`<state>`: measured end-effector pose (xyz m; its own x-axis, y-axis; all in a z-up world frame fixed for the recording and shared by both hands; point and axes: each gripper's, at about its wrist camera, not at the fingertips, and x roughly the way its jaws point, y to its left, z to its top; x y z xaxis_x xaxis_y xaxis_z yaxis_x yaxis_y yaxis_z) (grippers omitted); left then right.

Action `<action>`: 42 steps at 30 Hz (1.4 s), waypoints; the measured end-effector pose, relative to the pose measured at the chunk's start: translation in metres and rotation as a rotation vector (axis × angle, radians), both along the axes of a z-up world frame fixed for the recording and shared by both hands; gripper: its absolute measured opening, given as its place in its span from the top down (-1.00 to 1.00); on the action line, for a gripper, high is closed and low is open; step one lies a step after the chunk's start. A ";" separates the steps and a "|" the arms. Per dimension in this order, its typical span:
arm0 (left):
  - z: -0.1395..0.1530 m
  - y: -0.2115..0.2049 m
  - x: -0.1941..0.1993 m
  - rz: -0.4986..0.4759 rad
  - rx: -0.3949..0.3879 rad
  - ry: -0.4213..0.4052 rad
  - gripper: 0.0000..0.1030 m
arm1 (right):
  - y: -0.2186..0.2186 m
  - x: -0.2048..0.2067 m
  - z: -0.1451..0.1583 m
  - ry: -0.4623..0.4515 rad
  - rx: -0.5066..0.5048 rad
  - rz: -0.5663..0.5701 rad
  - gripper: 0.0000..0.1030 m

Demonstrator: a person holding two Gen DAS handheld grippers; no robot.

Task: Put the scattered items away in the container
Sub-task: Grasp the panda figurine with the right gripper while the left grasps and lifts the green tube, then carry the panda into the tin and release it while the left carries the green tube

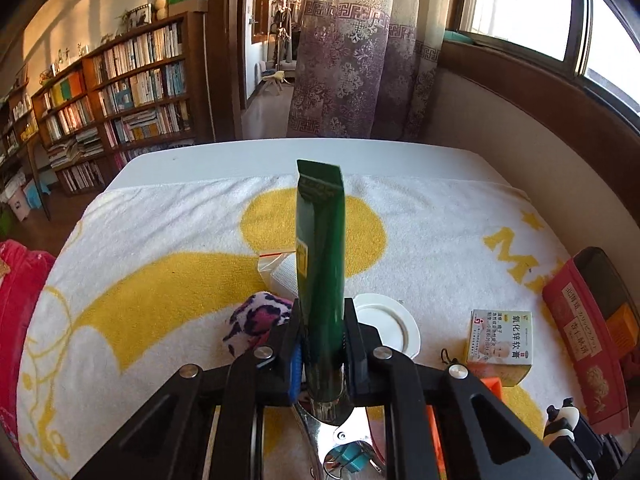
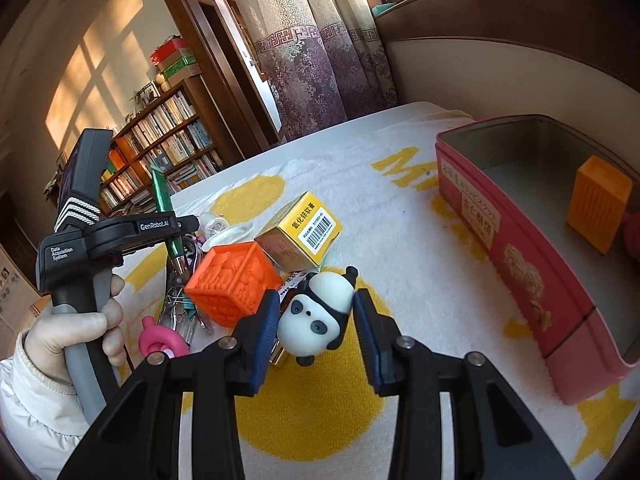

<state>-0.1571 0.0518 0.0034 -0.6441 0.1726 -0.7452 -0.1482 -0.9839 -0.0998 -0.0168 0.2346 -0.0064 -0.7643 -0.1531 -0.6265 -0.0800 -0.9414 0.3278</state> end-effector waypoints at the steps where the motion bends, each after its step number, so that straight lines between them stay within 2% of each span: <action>1: 0.005 -0.002 0.003 -0.003 0.016 0.007 0.67 | 0.000 0.000 0.001 0.005 0.006 -0.003 0.19; 5: 0.021 -0.007 0.017 -0.027 0.077 0.028 0.67 | 0.001 0.002 0.003 0.022 0.017 -0.018 0.19; 12: 0.039 -0.007 0.039 -0.061 0.132 0.044 0.67 | 0.005 0.007 0.008 0.055 0.028 -0.054 0.19; 20: 0.047 0.025 0.055 -0.117 0.101 0.046 0.67 | 0.012 0.018 0.018 0.116 0.025 -0.090 0.19; 26: 0.056 0.058 0.071 -0.181 0.062 0.059 0.67 | 0.026 0.040 0.037 0.216 0.057 -0.171 0.27; 30: 0.064 0.081 0.081 -0.225 0.042 0.083 0.67 | 0.050 0.054 0.045 0.247 0.043 -0.215 0.40; 35: 0.067 0.093 0.086 -0.243 0.046 0.082 0.67 | 0.067 0.056 0.037 0.190 -0.071 -0.110 0.39; 36: 0.066 0.094 0.086 -0.244 0.045 0.079 0.67 | 0.065 0.054 0.033 0.171 -0.091 -0.083 0.31; 39: 0.063 0.092 0.088 -0.246 0.046 0.071 0.67 | 0.050 0.043 0.024 0.112 -0.080 -0.016 -0.31; 42: 0.063 0.083 0.088 -0.237 0.055 0.069 0.67 | 0.030 0.028 0.017 0.030 0.019 -0.017 -0.32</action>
<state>-0.0689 0.1343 0.0661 -0.6295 0.3640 -0.6865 -0.3826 -0.9142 -0.1339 0.0117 0.2651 0.0106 -0.7851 -0.1280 -0.6060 -0.0866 -0.9461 0.3120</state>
